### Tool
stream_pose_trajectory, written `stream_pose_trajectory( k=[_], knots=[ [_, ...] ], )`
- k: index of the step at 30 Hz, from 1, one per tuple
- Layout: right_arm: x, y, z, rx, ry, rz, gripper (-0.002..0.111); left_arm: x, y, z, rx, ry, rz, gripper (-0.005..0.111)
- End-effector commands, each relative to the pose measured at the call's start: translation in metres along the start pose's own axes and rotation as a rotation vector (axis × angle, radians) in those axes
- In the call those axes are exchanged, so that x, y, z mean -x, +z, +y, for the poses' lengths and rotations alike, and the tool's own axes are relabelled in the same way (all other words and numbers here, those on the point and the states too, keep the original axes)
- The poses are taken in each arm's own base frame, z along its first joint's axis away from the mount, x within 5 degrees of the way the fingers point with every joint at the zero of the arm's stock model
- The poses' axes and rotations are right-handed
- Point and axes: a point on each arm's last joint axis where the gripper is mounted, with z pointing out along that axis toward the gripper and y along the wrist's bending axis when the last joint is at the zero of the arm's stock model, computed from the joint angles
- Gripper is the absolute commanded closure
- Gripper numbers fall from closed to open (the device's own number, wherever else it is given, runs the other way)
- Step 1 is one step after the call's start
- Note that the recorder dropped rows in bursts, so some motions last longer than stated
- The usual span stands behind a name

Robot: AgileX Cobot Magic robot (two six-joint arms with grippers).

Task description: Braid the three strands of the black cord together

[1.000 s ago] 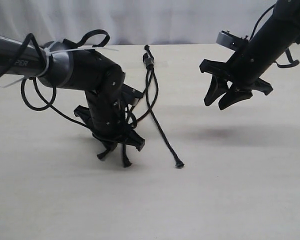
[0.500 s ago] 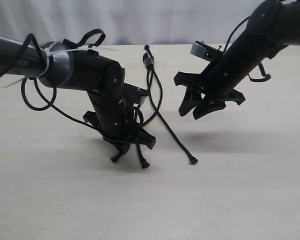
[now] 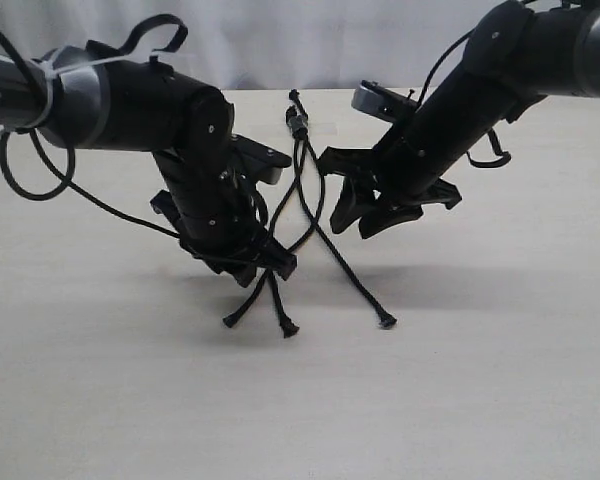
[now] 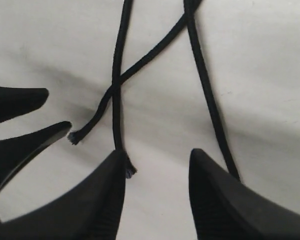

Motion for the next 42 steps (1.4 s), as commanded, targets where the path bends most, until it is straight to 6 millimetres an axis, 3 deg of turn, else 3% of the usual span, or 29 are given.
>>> stream_pose_trajectory(
  k=[1, 5, 9, 12, 16, 21, 25, 27, 28, 29, 32, 34, 38, 42],
  knots=[
    [-0.005, 0.007, 0.016, -0.037, -0.07, 0.001, 0.069, -0.002, -0.038, 0.027, 0.045, -0.046, -0.058, 0.071],
    [-0.012, 0.02, 0.033, -0.109, -0.142, 0.011, 0.069, -0.007, -0.069, 0.058, 0.061, -0.138, -0.116, 0.071],
    [-0.021, 0.041, 0.054, -0.152, -0.212, 0.026, 0.069, -0.014, -0.095, 0.084, 0.079, -0.219, -0.184, 0.09],
    [-0.029, 0.061, 0.065, -0.216, -0.264, 0.044, 0.069, -0.018, -0.111, 0.093, 0.077, -0.257, -0.227, 0.106],
    [-0.04, 0.08, 0.079, -0.313, -0.349, 0.053, 0.069, -0.022, -0.121, 0.094, 0.078, -0.262, -0.256, 0.107],
    [-0.049, 0.096, 0.091, -0.422, -0.419, 0.017, 0.069, -0.033, -0.109, 0.089, 0.032, -0.296, -0.268, 0.107],
    [-0.052, 0.116, 0.086, -0.428, -0.398, 0.057, 0.069, -0.047, -0.092, 0.086, 0.014, -0.318, -0.243, 0.107],
    [-0.054, 0.122, 0.082, -0.439, -0.401, 0.085, 0.082, -0.053, -0.083, 0.085, 0.004, -0.33, -0.222, 0.107],
    [-0.054, 0.12, 0.083, -0.442, -0.436, 0.102, 0.101, -0.056, -0.077, 0.084, 0.002, -0.337, -0.226, 0.107],
    [-0.053, 0.116, 0.085, -0.442, -0.443, 0.105, 0.104, -0.058, -0.073, 0.083, 0.0, -0.336, -0.227, 0.107],
    [-0.04, 0.084, 0.097, -0.488, -0.504, 0.077, 0.104, -0.062, -0.056, 0.063, -0.021, -0.3, -0.263, 0.107],
    [-0.031, 0.066, 0.092, -0.555, -0.55, 0.07, 0.104, -0.057, -0.045, 0.047, -0.045, -0.285, -0.305, 0.107],
    [-0.018, 0.056, 0.066, -0.609, -0.627, 0.134, 0.104, -0.047, -0.018, 0.02, -0.068, -0.243, -0.323, 0.107],
    [-0.005, 0.047, 0.047, -0.69, -0.7, 0.134, 0.104, -0.044, -0.002, 0.011, -0.081, -0.248, -0.309, 0.107]
  ],
)
